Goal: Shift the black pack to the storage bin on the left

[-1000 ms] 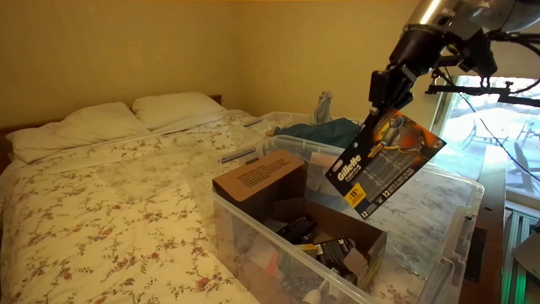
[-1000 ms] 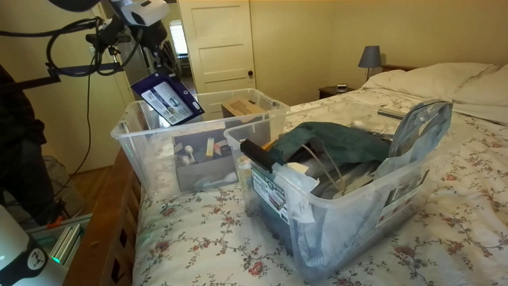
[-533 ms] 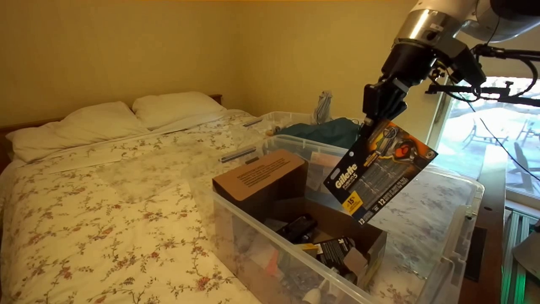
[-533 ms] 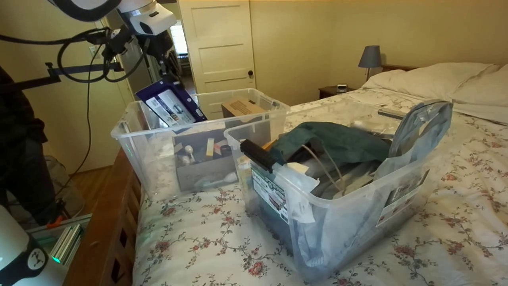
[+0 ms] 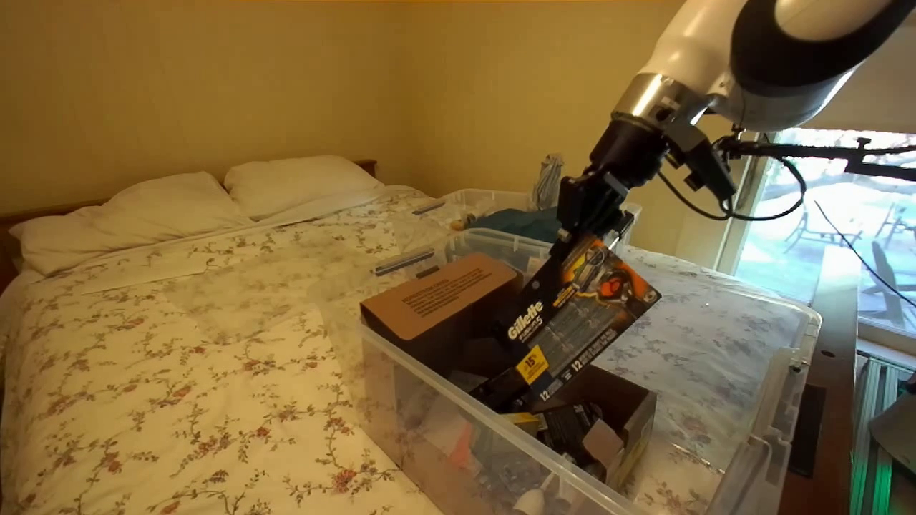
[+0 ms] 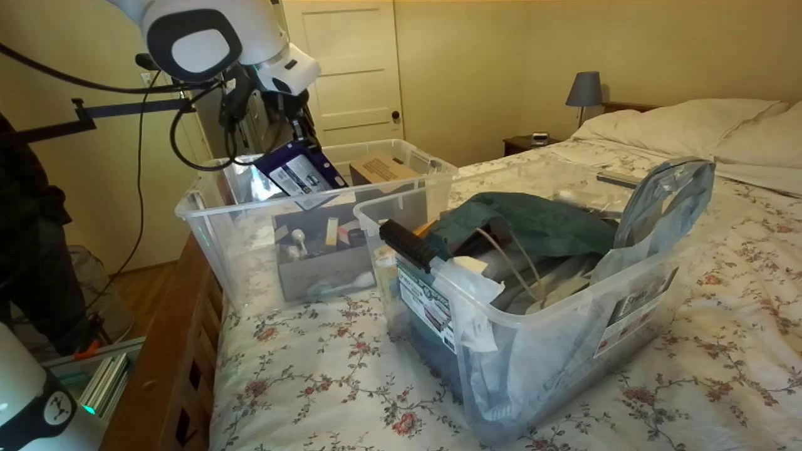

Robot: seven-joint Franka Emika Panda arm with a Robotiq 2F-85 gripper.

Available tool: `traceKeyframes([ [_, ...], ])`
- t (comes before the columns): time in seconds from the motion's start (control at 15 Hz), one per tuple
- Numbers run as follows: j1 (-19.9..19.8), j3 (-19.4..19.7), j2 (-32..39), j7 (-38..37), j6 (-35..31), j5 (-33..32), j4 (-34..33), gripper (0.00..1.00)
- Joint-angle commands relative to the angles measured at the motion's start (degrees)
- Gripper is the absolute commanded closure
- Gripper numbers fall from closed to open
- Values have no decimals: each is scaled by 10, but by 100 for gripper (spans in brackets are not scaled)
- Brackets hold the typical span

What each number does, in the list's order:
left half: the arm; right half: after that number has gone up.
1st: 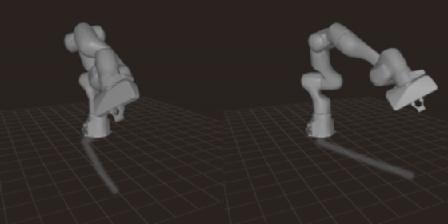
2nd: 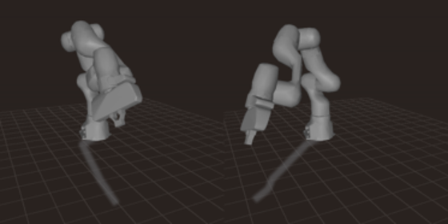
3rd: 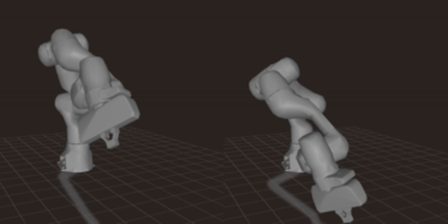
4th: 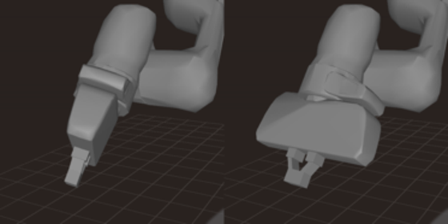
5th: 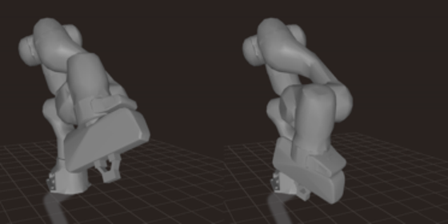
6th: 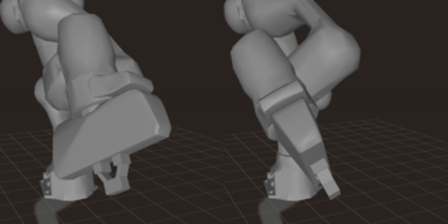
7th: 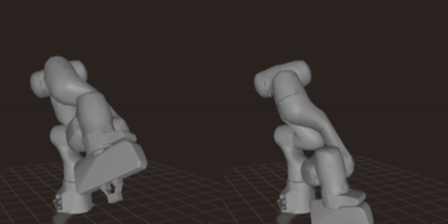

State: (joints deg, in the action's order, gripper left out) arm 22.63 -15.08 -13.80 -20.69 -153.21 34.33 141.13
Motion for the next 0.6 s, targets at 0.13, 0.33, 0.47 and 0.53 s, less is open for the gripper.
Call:
traceKeyframes([
  [0.13,13,0,139,179,46,168,-123,100],
  [0.33,-10,-10,177,210,120,173,-158,100],
  [0.47,-17,-13,197,208,144,156,-174,73],
  [0.53,-21,-13,202,211,154,157,-180,72],
])
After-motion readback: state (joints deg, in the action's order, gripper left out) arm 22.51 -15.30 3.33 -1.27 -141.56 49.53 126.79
